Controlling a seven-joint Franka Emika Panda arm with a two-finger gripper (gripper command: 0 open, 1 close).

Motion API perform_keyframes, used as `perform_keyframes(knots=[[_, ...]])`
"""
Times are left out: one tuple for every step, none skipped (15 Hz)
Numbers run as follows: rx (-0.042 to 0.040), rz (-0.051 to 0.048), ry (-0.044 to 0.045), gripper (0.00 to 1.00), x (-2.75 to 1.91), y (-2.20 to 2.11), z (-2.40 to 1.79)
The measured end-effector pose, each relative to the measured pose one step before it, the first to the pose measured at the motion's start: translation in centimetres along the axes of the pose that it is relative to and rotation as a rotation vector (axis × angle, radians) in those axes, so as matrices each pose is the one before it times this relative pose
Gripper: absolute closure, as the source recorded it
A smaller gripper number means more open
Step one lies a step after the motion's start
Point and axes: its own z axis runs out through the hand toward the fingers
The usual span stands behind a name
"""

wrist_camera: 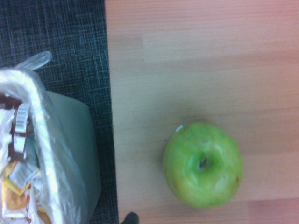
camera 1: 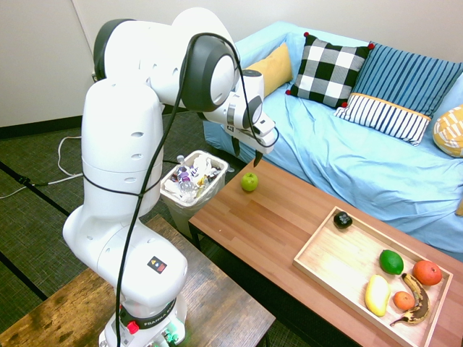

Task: Put the apple in the tray

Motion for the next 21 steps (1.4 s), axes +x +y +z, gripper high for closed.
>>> perform_keyframes(knots=[[-0.00978, 0.01128, -0.00638, 0.00, 0.363, -0.540, 0.848], [-0.00620, 0.00748, -0.00180, 0.00, 0.310, -0.444, 0.676], [-0.00568, 0.00918, 0.00112, 0.00, 0.287, -0.285, 0.600], [-0.00707, 0.01113, 0.00138, 0.00, 0.284, -0.195, 0.587], [-0.00997, 0.01399, -0.00091, 0.00, 0.228, -0.075, 0.696], [-0.00816, 0.01094, -0.00476, 0.00, 0.197, -0.149, 0.604], [-0.00468, 0.00742, -0.00706, 0.00, 0.144, -0.190, 0.612], [-0.00526, 0.00516, -0.00500, 0.00, 0.144, -0.172, 0.629], [-0.00805, 0.00339, -0.00300, 0.00, 0.117, -0.064, 0.737], [-0.00597, 0.00409, -0.00399, 0.00, 0.094, -0.148, 0.635], [-0.00598, 0.00721, -0.00816, 0.00, 0.063, -0.099, 0.648], [-0.00775, 0.00603, -0.00684, 0.00, 0.086, -0.003, 0.620], [-0.01103, 0.00219, -0.00526, 0.00, 0.027, -0.001, 0.572], [-0.01245, 0.00099, -0.00384, 0.00, -0.033, -0.017, 0.536], [-0.01060, 0.00192, -0.00267, 0.00, -0.088, -0.048, 0.506], [-0.00823, 0.00209, -0.00165, 0.00, -0.055, -0.067, 0.442], [-0.00648, 0.00099, -0.00051, 0.00, -0.004, -0.042, 0.420], [-0.00380, 0.00172, -0.00078, 0.00, 0.098, -0.039, 0.329], [-0.00429, 0.00198, -0.00185, 0.00, 0.087, -0.020, 0.343], [-0.00429, 0.00158, -0.00175, 0.00, 0.069, -0.013, 0.357], [-0.00127, 0.00075, -0.00053, 0.00, 0.052, -0.076, 0.203]])
